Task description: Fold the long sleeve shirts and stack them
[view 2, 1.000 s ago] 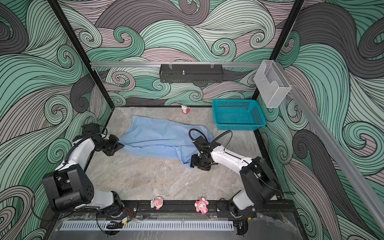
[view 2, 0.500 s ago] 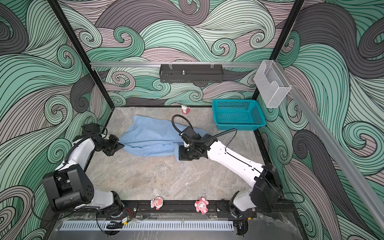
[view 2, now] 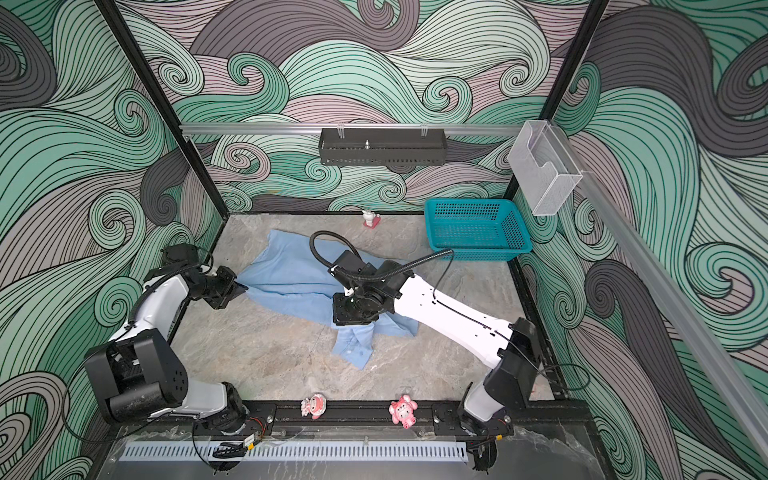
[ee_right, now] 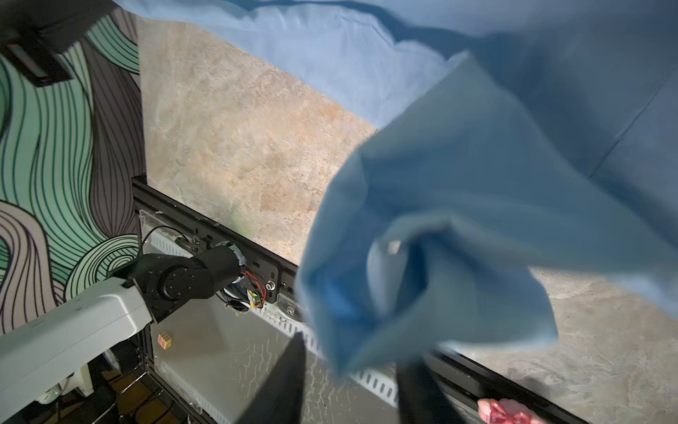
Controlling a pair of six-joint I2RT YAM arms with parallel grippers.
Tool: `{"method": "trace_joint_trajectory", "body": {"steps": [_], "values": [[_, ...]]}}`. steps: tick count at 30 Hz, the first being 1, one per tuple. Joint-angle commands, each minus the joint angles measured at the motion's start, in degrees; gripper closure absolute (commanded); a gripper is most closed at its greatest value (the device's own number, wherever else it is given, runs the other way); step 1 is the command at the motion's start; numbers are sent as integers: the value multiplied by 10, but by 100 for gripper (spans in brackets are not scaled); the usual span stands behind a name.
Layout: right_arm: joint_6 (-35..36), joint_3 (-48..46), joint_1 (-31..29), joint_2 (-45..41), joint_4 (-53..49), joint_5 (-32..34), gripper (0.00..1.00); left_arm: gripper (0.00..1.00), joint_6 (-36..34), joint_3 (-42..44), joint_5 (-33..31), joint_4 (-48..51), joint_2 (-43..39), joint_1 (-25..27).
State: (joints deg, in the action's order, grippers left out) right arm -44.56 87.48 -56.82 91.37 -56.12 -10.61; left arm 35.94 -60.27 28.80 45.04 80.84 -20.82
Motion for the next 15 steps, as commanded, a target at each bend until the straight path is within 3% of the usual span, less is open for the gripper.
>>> {"method": "trace_joint_trajectory", "body": {"steps": [1, 6, 11, 15], "values": [[12, -22, -4, -17, -24, 18, 42, 100, -15, -6, -16, 17, 3, 0], [18, -80, 21, -89, -32, 76, 34, 100, -20, 6, -35, 27, -4, -14], [34, -163, 128, -122, -22, 91, 34, 100, -12, 33, -41, 24, -30, -26], [58, -190, 205, -92, 6, 56, 33, 100, -8, 41, -41, 27, -44, -30]]}}
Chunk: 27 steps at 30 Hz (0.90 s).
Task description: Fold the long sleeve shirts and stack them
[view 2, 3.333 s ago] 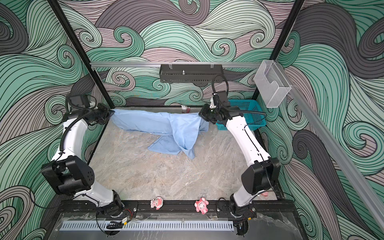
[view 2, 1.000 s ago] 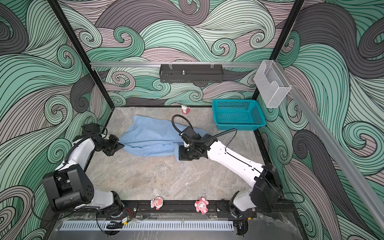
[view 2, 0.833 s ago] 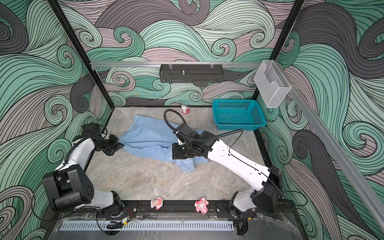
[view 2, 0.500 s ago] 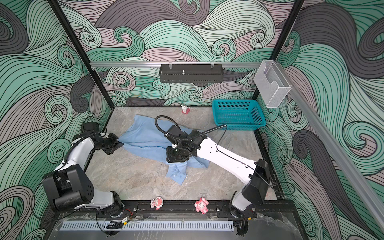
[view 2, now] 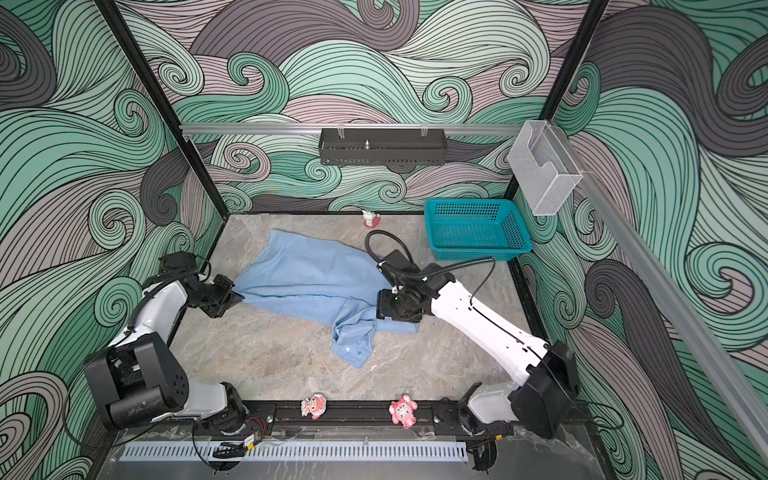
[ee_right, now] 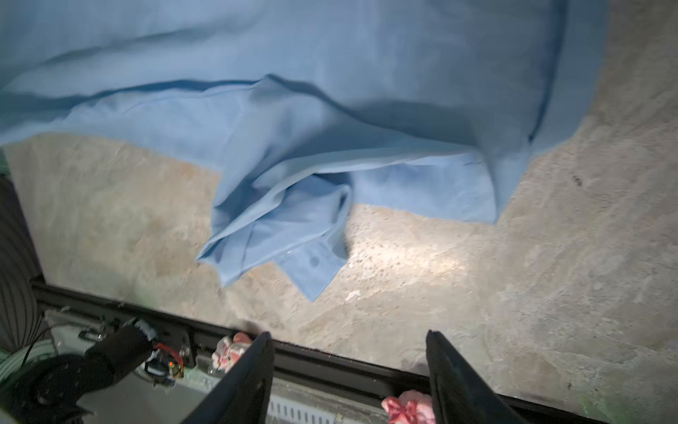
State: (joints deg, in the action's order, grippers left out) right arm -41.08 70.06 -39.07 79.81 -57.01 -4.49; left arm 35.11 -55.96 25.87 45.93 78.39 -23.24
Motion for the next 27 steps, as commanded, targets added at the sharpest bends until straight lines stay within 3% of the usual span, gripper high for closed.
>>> {"method": "trace_joint_trajectory", "body": {"steps": [1, 11, 22, 24, 25, 27], "values": [[23, -14, 31, 31, 22, -12, 33, 100, 0, -3, -12, 21, -21, -5], [-56, 25, 30, 153, 109, -76, 28, 100, 0, 5, -16, 28, -34, -7], [-137, 56, 5, 224, 166, -91, 26, 100, -2, 28, -17, 26, -53, -16], [-135, 71, -2, 230, 159, -93, 33, 100, -3, 30, -15, 26, -54, -17], [-133, 76, -6, 232, 153, -97, 43, 100, -3, 30, -14, 26, -54, -18], [-138, 64, -14, 221, 159, -104, 85, 100, -3, 29, -13, 26, -54, -20]]}}
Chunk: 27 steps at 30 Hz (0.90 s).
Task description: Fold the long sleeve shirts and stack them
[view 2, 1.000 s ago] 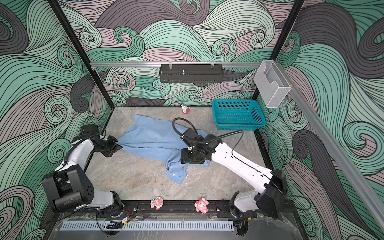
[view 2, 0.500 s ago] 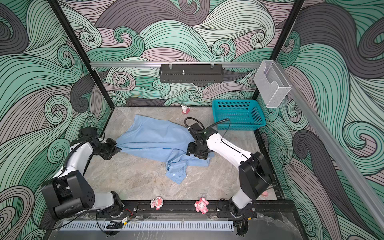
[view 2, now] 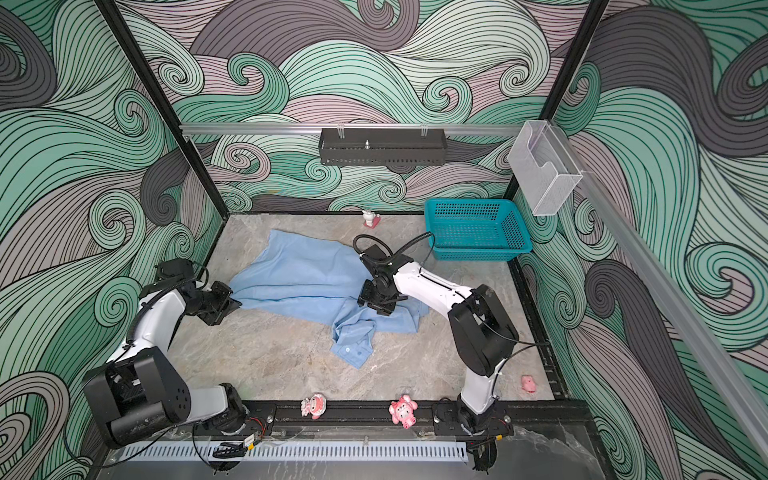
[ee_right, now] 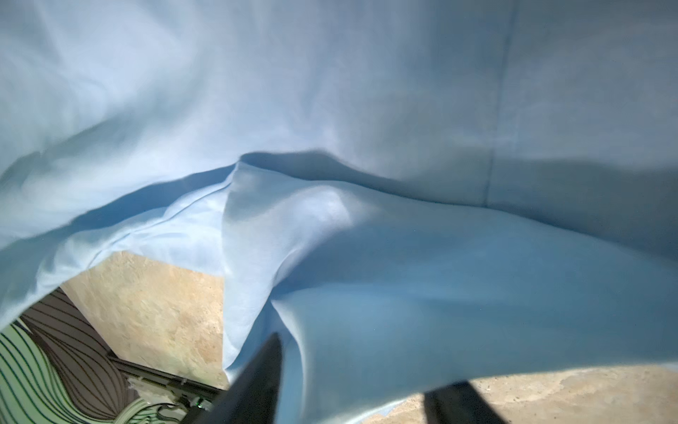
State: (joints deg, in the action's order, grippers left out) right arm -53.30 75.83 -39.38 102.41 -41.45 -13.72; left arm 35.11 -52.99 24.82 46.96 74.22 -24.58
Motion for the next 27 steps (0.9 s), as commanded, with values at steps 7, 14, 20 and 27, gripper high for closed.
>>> {"method": "trace_joint_trajectory", "body": {"steps": [7, 14, 20, 27], "values": [[-31, -74, -93, -165, -59, 42, 100, 100, 4, -1, -8, 22, -23, -23], [-115, -234, -188, -330, -98, 81, 100, 100, 30, 33, -55, 31, -61, -45], [-155, -324, -224, -366, -66, 77, 71, 90, 43, 70, -54, 23, -67, -51], [-105, -243, -213, -408, -160, 166, 37, 35, 42, 64, -68, 64, -114, -90]]}}
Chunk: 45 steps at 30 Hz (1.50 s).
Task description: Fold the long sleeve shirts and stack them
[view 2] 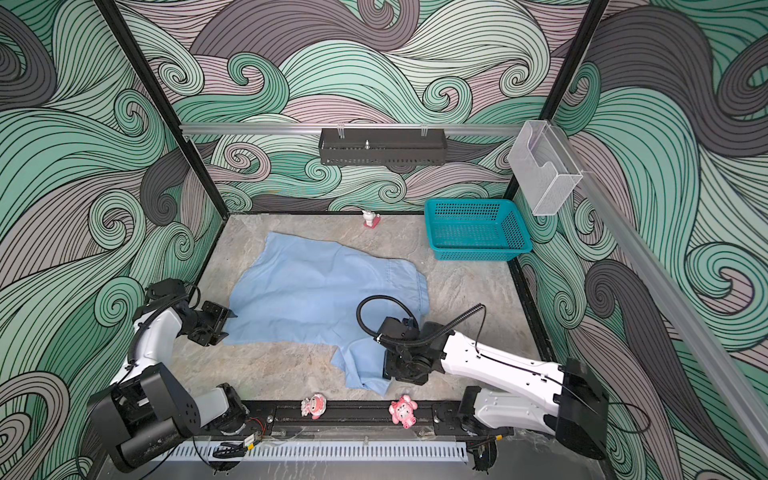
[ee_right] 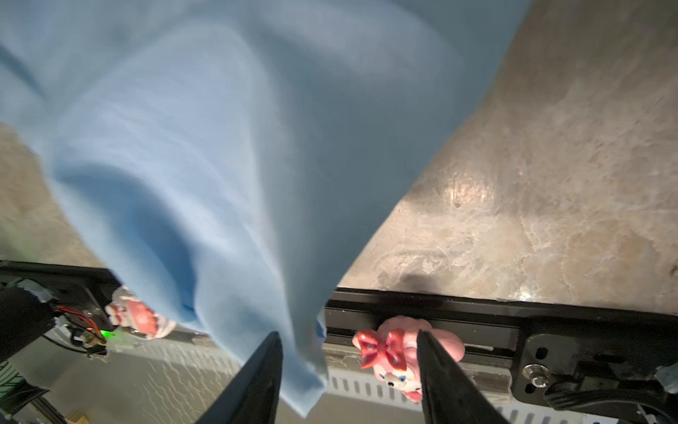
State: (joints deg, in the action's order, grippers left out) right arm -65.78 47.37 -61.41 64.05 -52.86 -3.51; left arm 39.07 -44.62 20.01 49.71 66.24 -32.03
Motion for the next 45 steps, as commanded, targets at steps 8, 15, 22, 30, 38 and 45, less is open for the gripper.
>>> {"method": "trace_joint_trajectory", "body": {"steps": [8, 15, 22, 30, 38, 45], "values": [[166, 90, 211, 58, -9, 36, 38, 46, 40, -43, 35, -81, -40, 33], [230, 137, 327, 260, 82, -10, 43, 58, 29, -141, 55, -95, 201, 177], [250, 180, 384, 406, 118, -20, 45, 58, 15, -172, -9, -80, 337, 196], [283, 288, 414, 496, 94, -9, 45, 50, 56, -211, -40, -81, 392, 160], [332, 420, 414, 452, 30, -17, 38, 36, 32, -312, 18, -73, 325, 155], [358, 695, 423, 632, -67, -11, 31, 34, 8, -564, 18, 0, 486, 165]]}}
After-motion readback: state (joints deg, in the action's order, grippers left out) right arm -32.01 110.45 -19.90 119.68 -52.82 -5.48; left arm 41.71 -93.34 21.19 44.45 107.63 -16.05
